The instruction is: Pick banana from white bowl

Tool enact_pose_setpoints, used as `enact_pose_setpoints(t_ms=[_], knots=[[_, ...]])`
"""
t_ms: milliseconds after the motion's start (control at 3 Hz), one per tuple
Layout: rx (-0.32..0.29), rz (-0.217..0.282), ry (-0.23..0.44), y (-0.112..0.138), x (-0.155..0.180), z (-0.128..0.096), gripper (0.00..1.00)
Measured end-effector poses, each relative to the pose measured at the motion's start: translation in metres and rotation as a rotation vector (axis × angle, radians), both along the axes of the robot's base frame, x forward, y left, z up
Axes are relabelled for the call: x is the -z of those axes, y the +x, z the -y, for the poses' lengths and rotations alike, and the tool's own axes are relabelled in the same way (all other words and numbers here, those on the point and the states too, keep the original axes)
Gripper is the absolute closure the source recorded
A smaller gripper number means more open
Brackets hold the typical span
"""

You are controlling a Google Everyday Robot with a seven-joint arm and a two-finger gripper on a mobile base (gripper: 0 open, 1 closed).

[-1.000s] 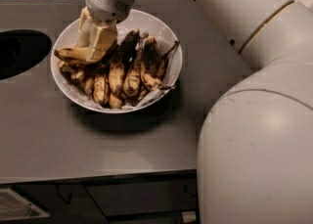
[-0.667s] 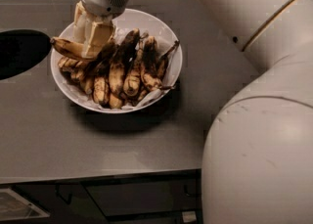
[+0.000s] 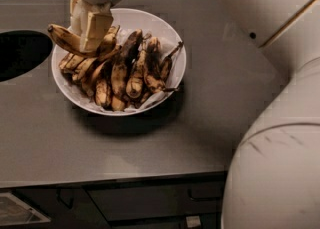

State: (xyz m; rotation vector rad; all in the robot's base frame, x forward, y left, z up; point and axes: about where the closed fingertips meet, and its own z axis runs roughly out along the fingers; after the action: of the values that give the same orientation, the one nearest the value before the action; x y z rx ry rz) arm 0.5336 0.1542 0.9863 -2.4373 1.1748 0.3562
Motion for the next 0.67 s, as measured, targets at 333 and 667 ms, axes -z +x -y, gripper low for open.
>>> enact_pose_setpoints(t_ms=[333, 667], knots=[[0.026, 0.032, -0.015, -0.008, -0.013, 0.004, 1.0], [0.051, 0.062, -0.019, -0.016, -0.025, 0.011, 1.0]])
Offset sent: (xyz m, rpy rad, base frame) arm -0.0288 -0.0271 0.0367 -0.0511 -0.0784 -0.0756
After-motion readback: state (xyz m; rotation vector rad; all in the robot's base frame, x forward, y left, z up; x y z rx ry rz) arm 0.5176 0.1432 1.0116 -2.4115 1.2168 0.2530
